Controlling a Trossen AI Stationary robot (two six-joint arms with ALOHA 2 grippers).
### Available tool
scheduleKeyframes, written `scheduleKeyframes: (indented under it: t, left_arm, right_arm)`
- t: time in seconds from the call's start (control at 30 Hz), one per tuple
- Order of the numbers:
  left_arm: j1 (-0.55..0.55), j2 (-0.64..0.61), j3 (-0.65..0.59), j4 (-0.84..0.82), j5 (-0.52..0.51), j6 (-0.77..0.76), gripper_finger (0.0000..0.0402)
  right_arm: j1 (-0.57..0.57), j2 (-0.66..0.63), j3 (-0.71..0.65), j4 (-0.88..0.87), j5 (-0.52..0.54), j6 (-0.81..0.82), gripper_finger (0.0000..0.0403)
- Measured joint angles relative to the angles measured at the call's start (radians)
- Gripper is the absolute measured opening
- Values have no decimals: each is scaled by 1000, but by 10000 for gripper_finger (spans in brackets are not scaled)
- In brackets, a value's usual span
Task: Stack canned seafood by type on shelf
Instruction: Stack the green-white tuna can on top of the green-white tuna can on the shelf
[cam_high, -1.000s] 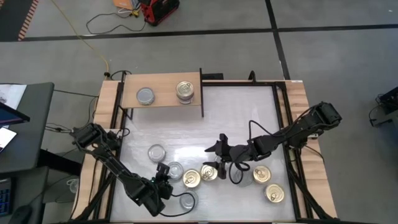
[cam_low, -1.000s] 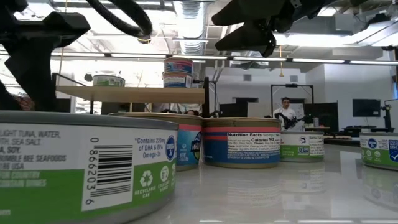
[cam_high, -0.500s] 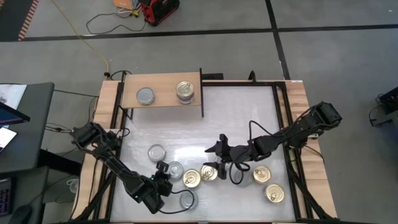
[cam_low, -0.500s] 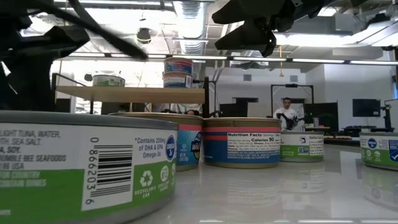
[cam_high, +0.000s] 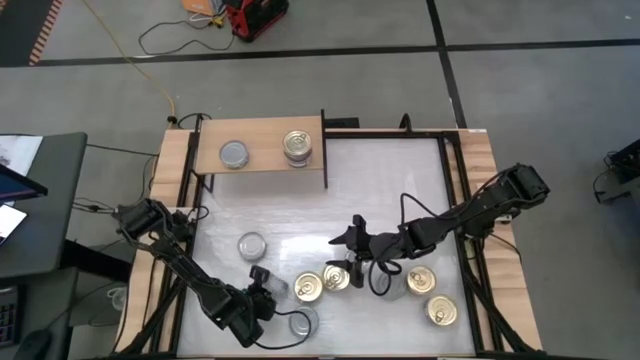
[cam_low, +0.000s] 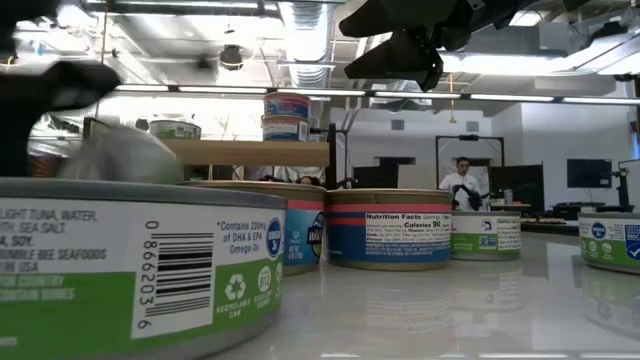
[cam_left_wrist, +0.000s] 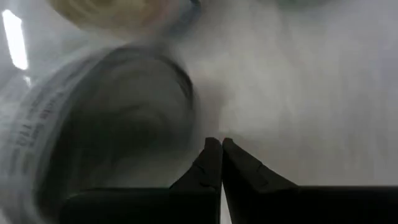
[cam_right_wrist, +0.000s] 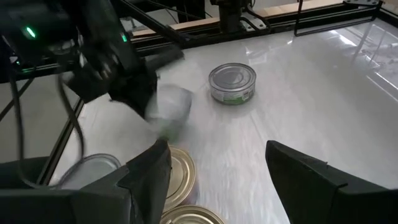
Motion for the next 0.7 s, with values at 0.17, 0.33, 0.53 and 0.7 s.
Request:
scheduleKeyframes:
  t: [0.17,0.33,0.53,0.7]
  left_arm:
    - [0,-4,2,-11,-49,-25,0]
    - [0,-3,0,4,-65,-33,0]
    - [0,-4,1,1,1,-42,0]
    - [5,-7,45,-54,59,-129,4]
  right_arm:
    - [0,0,0,1,0,1,286]
    - [1,0,0,1,0,2,286]
    - [2,0,0,1,0,2,286]
    - [2,0,0,2,0,1,286]
